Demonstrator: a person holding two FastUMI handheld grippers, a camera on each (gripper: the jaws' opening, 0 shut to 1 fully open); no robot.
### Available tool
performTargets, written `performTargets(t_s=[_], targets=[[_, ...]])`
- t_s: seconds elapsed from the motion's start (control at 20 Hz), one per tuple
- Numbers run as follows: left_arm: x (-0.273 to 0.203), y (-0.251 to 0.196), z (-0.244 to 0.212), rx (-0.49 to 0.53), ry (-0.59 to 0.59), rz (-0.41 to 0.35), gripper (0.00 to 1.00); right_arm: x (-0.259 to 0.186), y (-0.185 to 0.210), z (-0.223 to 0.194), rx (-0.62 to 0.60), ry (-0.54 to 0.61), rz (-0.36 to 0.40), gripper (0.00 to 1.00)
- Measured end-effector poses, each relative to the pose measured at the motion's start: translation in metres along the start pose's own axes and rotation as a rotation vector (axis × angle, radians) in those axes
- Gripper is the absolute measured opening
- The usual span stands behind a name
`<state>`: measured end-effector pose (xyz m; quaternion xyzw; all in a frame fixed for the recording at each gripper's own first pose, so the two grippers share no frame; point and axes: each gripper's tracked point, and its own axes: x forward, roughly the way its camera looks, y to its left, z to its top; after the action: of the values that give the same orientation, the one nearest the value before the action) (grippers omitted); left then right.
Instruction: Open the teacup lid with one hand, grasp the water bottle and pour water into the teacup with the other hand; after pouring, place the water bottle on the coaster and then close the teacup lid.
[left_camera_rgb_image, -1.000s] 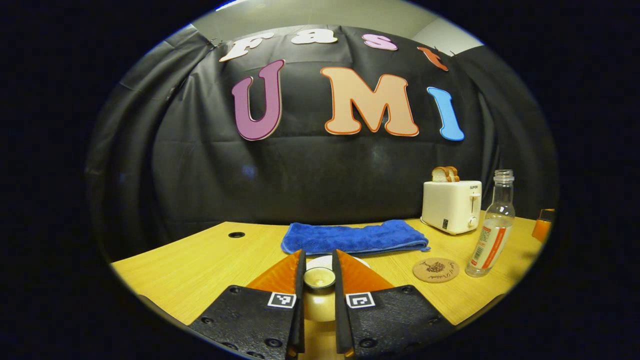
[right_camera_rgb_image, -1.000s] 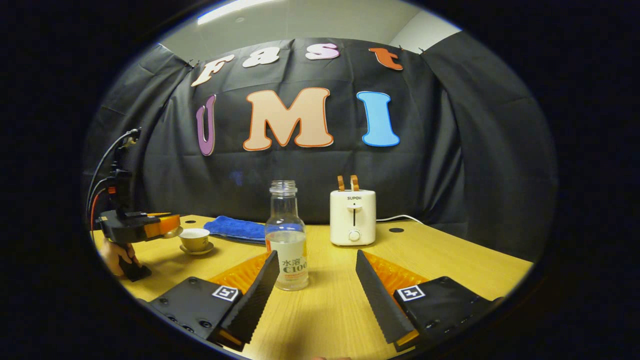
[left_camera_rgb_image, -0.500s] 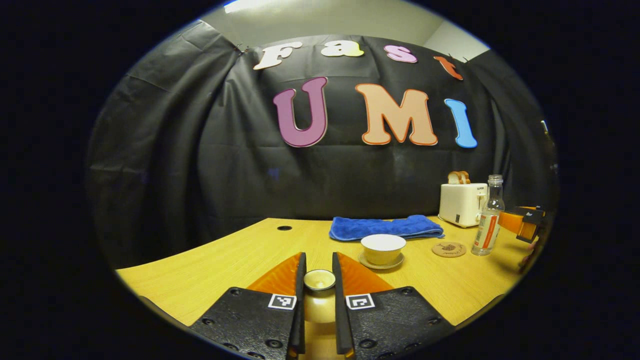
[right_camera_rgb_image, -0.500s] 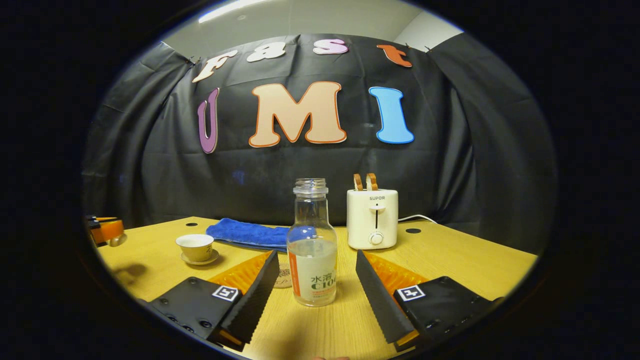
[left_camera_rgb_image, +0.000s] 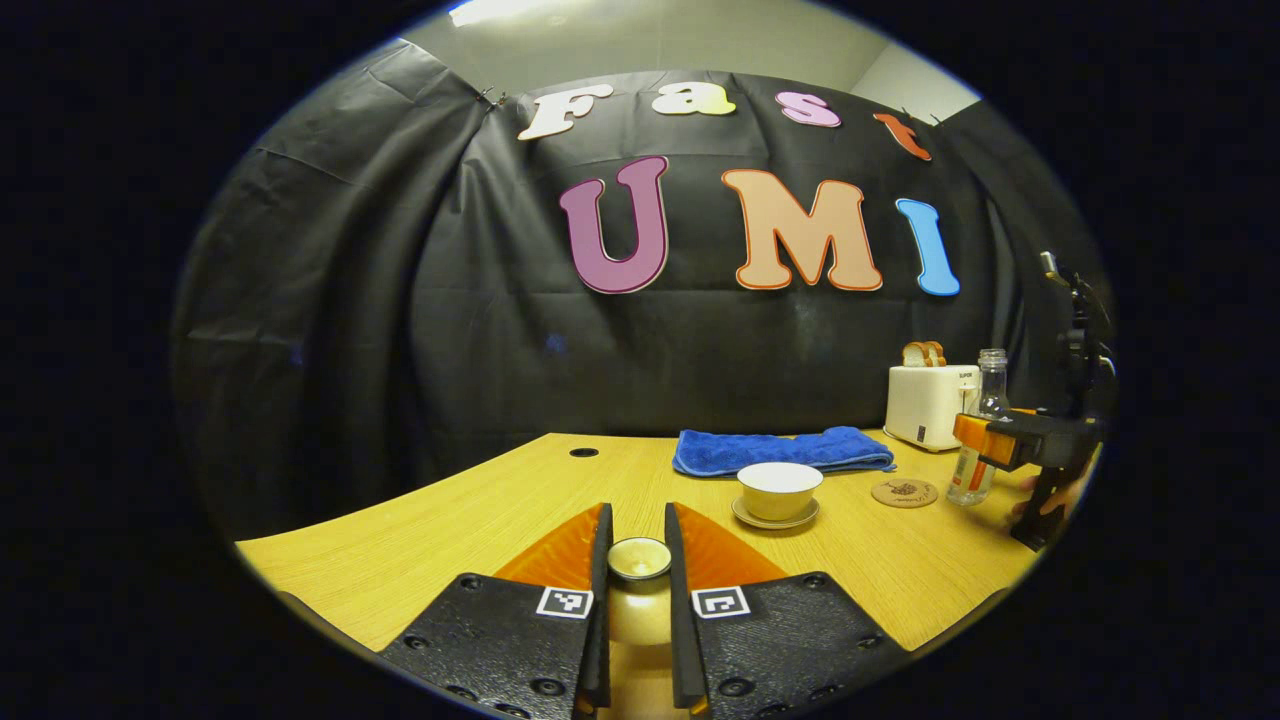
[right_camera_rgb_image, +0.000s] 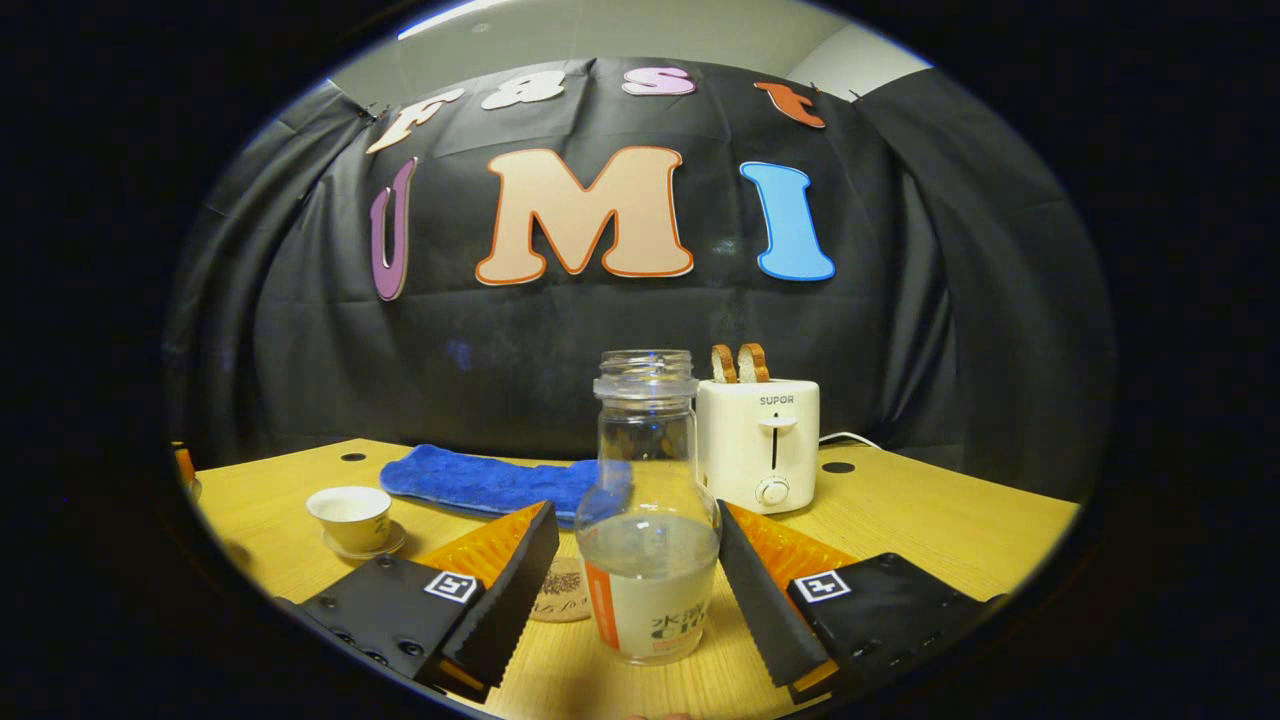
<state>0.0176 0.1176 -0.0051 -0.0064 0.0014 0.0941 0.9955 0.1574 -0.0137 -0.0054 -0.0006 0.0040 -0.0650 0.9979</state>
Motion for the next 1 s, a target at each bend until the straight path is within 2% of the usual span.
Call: performTargets(t_s=[0.05, 0.1, 0.2, 0.4, 0.65, 0.7, 0.8, 0.9, 1.0], targets=[[-0.001, 0.0, 0.0, -0.001, 0.0, 0.0, 0.21, 0.004, -0.001, -0.001, -0.002, 0.001, -0.017, 0.96], [-0.001, 0.0, 0.0, 0.0, 0.0, 0.0, 0.21, 0.005, -0.005, -0.001, 0.0, 0.006, -0.033, 0.99], [-0.001, 0.0, 0.001, 0.0, 0.0, 0.0, 0.21, 0.006, -0.002, 0.0, -0.001, 0.002, -0.025, 0.81], [0.0, 0.0, 0.0, 0.0, -0.001, 0.001, 0.21, 0.005, 0.002, 0.001, -0.001, 0.004, -0.01, 0.73], [0.0, -0.001, 0.0, 0.0, 0.0, 0.001, 0.21, -0.003, 0.01, 0.004, -0.034, -0.003, 0.0, 0.72], [0.0, -0.001, -0.001, -0.002, 0.001, -0.005, 0.21, -0.004, 0.015, 0.008, -0.092, -0.012, 0.003, 0.72], [0.001, -0.003, -0.001, -0.001, -0.002, -0.021, 0.21, -0.004, 0.035, 0.016, -0.287, -0.044, 0.03, 0.72], [0.004, 0.001, -0.001, -0.001, -0.001, -0.019, 0.21, -0.003, 0.066, 0.022, -0.486, -0.07, 0.066, 0.72], [0.006, 0.003, -0.001, -0.001, -0.002, -0.024, 0.21, 0.002, 0.098, 0.024, -0.629, -0.067, 0.105, 0.72]])
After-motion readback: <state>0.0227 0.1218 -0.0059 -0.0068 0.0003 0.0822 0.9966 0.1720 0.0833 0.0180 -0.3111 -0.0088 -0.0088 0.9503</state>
